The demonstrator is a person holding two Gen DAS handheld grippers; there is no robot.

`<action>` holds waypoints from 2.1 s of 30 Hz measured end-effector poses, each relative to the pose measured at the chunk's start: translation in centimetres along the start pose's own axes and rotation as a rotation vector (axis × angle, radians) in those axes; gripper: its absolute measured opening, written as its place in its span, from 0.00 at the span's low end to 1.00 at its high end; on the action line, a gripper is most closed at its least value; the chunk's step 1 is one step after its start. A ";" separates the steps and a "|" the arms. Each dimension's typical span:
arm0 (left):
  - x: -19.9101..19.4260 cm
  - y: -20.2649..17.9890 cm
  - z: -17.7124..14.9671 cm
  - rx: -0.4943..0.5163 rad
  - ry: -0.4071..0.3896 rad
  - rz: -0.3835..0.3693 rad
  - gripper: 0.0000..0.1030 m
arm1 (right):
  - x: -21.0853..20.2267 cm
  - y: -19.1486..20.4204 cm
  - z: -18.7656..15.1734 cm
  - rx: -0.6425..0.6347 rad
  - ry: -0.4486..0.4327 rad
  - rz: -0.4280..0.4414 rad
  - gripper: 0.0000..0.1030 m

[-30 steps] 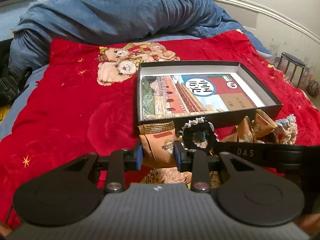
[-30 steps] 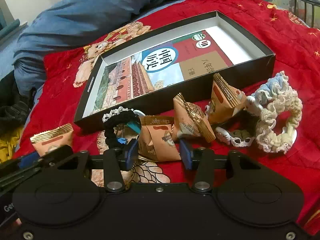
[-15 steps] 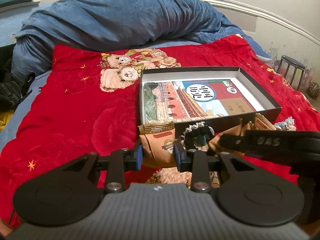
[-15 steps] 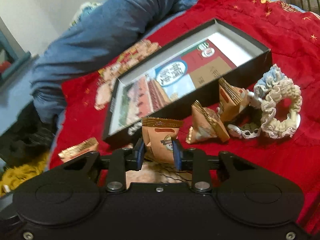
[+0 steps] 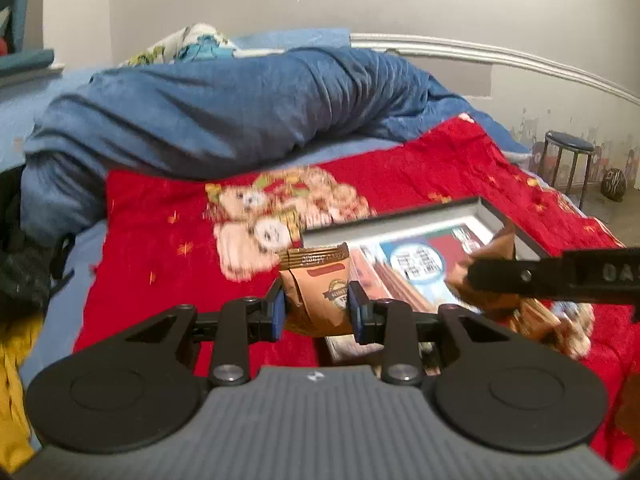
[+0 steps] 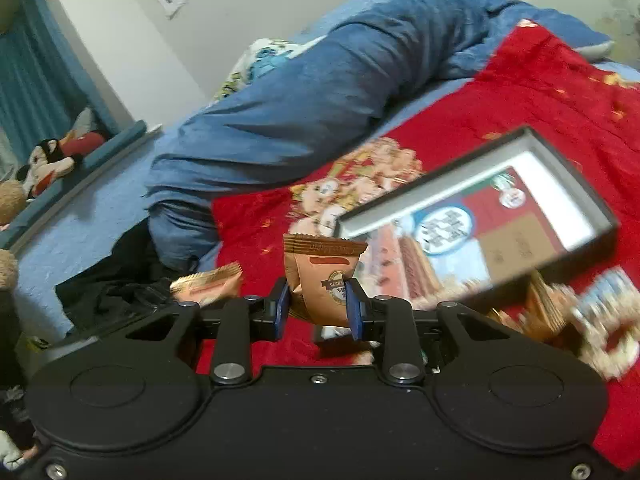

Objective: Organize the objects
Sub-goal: 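Carry both packets over the black box and open both grippers to drop them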

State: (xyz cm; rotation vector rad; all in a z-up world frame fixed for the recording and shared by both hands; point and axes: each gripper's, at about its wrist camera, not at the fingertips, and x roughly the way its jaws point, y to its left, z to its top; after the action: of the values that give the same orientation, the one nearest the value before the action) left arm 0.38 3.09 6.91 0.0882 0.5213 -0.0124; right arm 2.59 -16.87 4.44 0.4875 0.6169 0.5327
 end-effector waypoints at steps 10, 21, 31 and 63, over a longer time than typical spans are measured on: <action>5.5 -0.2 1.6 -0.065 0.030 -0.053 0.34 | 5.9 -4.2 3.1 0.148 0.071 0.003 0.28; 10.2 -2.4 -2.1 -0.060 0.172 -0.083 0.34 | 9.6 -9.2 1.5 0.208 0.084 -0.048 0.28; 11.7 -1.9 -2.8 -0.120 0.248 -0.085 0.35 | 11.0 -8.4 0.3 0.097 0.141 -0.100 0.28; 11.0 -2.8 -3.0 -0.080 0.230 -0.060 0.38 | 11.5 -7.2 -1.0 0.026 0.148 -0.084 0.28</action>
State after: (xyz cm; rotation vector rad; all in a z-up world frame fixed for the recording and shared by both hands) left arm 8.31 0.70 -1.39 -0.0048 0.7540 -0.0405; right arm 12.22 -15.21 -5.08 0.4473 0.7832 0.4843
